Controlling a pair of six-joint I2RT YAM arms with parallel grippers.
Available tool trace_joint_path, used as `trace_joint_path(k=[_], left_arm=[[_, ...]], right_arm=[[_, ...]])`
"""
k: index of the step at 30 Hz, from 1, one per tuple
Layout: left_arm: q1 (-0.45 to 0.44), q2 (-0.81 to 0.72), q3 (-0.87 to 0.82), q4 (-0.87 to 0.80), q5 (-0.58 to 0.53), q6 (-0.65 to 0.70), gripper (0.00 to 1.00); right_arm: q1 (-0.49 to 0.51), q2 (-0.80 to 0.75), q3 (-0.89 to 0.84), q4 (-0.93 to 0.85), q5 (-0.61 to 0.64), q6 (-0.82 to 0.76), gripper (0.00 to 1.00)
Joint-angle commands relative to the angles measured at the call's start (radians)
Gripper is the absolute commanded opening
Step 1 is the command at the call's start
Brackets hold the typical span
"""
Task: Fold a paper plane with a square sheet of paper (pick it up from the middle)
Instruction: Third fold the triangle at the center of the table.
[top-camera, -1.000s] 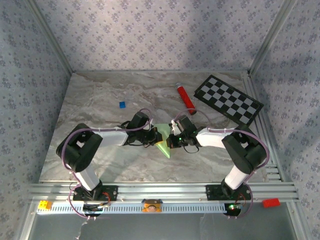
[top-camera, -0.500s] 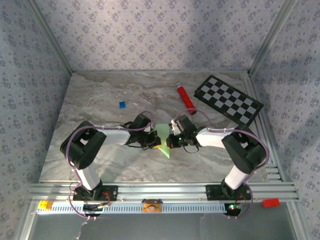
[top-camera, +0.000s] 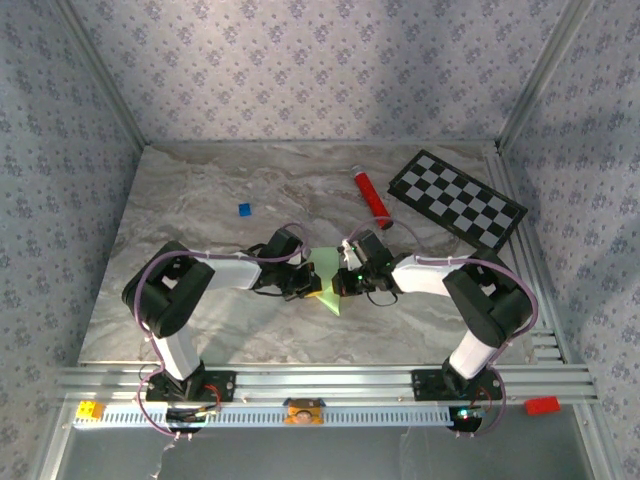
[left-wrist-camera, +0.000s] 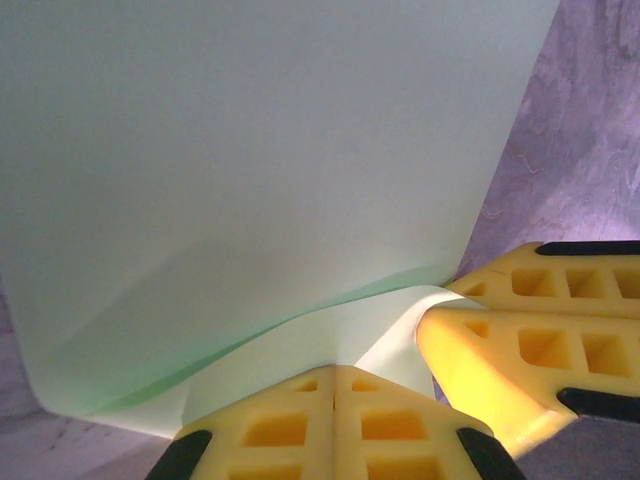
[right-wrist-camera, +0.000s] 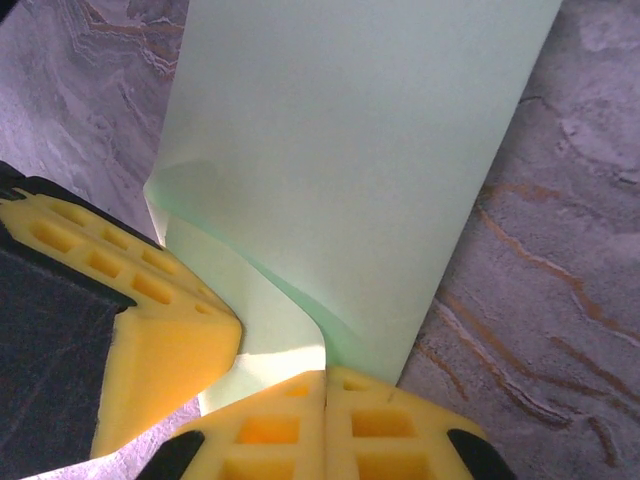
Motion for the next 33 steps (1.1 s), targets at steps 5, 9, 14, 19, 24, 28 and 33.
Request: trace_joint_path(k=[5,9,14,19,24,28,33], left_arm=[[-0.011,0.035,-0.014,-0.05,-0.044,0.025,0.0],[-0.011,0.035,-0.013,-0.045,-0.046,0.024,0.0],[-0.011,0.033,-0.014,-0.042,-0.049,0.022,0.0],[-0.011,0.035,-0.01,-0.045,-0.048,0.025,0.0],[-0.012,0.033,-0.01,-0.05,-0.049,0.029,0.0],[-0.012,0.032,-0.01,-0.053,-0.049,0.032,0.0],[-0.012,0.032,-0.008,-0.055,-0.049,0.033,0.0]], right_arm=[[-0.029,-0.144,-0.008,-0.074,0.058,0.061,0.32],[-0.034,-0.217,-0.052,-0.074,-0.015,0.085,0.35],[0.007,-0.2,-0.065,-0.052,-0.143,0.101,0.16],[0.062,-0.132,-0.029,-0.057,-0.153,0.1,0.07],[0.094,-0.061,0.027,-0.069,-0.141,0.092,0.06],[0.102,-0.016,0.065,-0.091,-0.13,0.084,0.06],[0.104,0.035,0.087,-0.127,-0.12,0.069,0.06]])
